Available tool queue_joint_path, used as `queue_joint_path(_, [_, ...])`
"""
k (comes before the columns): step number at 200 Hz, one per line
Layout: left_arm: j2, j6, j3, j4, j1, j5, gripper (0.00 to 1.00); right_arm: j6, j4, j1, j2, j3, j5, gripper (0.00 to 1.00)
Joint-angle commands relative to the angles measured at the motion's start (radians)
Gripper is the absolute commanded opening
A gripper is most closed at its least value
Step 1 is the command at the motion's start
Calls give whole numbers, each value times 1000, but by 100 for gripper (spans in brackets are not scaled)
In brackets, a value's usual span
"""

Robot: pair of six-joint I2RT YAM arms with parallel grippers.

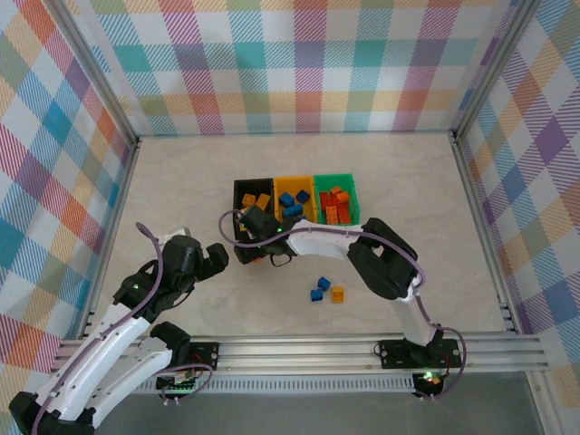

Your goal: Sort the legos into containers by color

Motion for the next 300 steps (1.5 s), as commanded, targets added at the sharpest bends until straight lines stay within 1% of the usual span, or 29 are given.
queue_joint_path(1, [-6,-8,9,-22,16,-13,100,-45,-40,20,50,42,35,72])
queue_joint_path(23, [-5,-9,5,-15,17,-11,100,-63,-63,43,81,63,58,70])
queue_joint_path(43, [-3,-8,4,-10,16,-9,100,-63,-98,46,104,75,84,65])
queue_joint_path(58, [-2,-9,2,-9,16,-8,100,-62,-103,46,105,70,99,59])
queue_joint_path(72, [-1,-8,4,-9,17,-6,100,-62,-88,46,90,50,109,49])
queue_joint_path(91, [2,-8,2,-6,18,-2,100,-66,-56,46,59,19,103,41])
queue_joint_path(120, [20,-4,5,10,18,20,100,-55,21,45,-43,-87,82,33])
queue_joint_path(145, [62,1,5,49,18,53,100,-35,69,43,-192,-215,78,31])
queue_joint_path(160, [101,12,2,93,18,98,100,-21,81,30,-303,-301,87,31])
queue_joint_path(189, [189,31,-7,213,4,203,100,8,60,-55,-519,-447,116,31])
queue_joint_path(205, [250,32,-1,273,-34,216,98,25,23,-164,-606,-491,105,31])
queue_joint_path(221, [327,35,23,309,-97,206,98,36,1,-268,-635,-501,62,31])
queue_joint_path(242, [437,55,62,345,-189,202,99,33,-25,-379,-598,-456,31,32])
queue_joint_path(271, [554,101,85,392,-262,259,100,40,-58,-486,-472,-356,-9,32])
queue_joint_path(289, [605,129,92,414,-296,300,100,41,-65,-519,-404,-299,-23,35])
queue_joint_path(300, [638,147,100,425,-315,328,100,37,-67,-527,-373,-272,-35,42])
